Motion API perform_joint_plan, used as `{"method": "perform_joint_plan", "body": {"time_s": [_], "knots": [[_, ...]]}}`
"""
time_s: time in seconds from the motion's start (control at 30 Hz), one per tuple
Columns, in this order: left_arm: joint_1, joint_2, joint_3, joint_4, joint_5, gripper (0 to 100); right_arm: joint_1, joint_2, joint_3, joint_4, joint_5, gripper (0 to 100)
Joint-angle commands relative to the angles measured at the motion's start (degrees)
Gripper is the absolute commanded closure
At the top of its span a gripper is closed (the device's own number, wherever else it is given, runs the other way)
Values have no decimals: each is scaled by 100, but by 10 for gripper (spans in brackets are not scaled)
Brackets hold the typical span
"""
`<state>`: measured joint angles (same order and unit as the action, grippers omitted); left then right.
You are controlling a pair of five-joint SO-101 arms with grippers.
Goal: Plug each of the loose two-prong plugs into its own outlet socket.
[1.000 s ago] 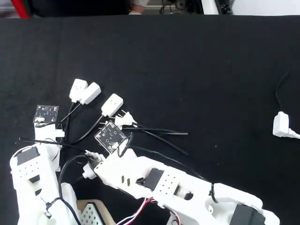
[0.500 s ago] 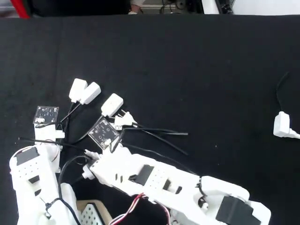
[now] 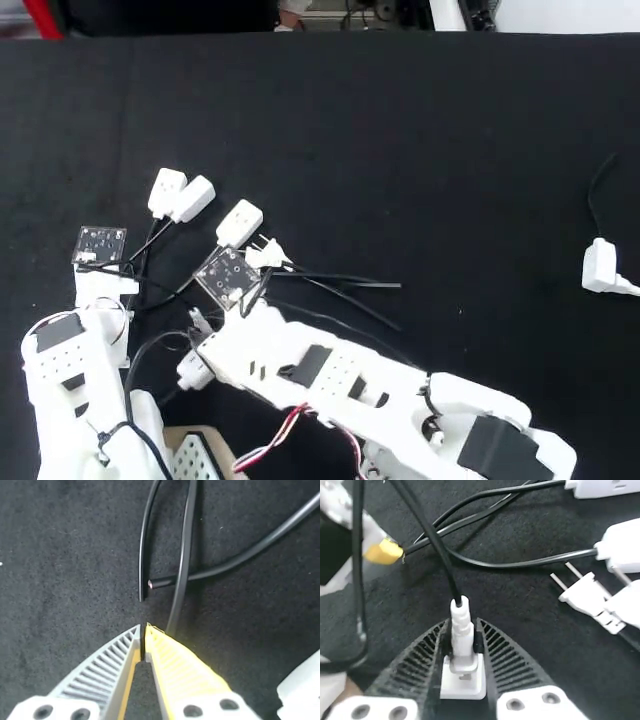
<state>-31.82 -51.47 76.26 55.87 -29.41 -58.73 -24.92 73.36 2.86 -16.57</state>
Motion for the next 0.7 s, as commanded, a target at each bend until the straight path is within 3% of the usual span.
{"method": "perform_joint_plan", "body": {"time_s": [0.0,0.3,0.43,0.67], "knots": [[31,-97,-233,53,44,967,123,13,-259,-105,62,988],[4,-97,-224,53,44,967,149,-31,242,-141,70,986],[4,-97,-224,53,44,967,149,-180,391,-651,79,986],[66,-97,-242,18,44,967,985,-1543,541,-431,79,986]]}}
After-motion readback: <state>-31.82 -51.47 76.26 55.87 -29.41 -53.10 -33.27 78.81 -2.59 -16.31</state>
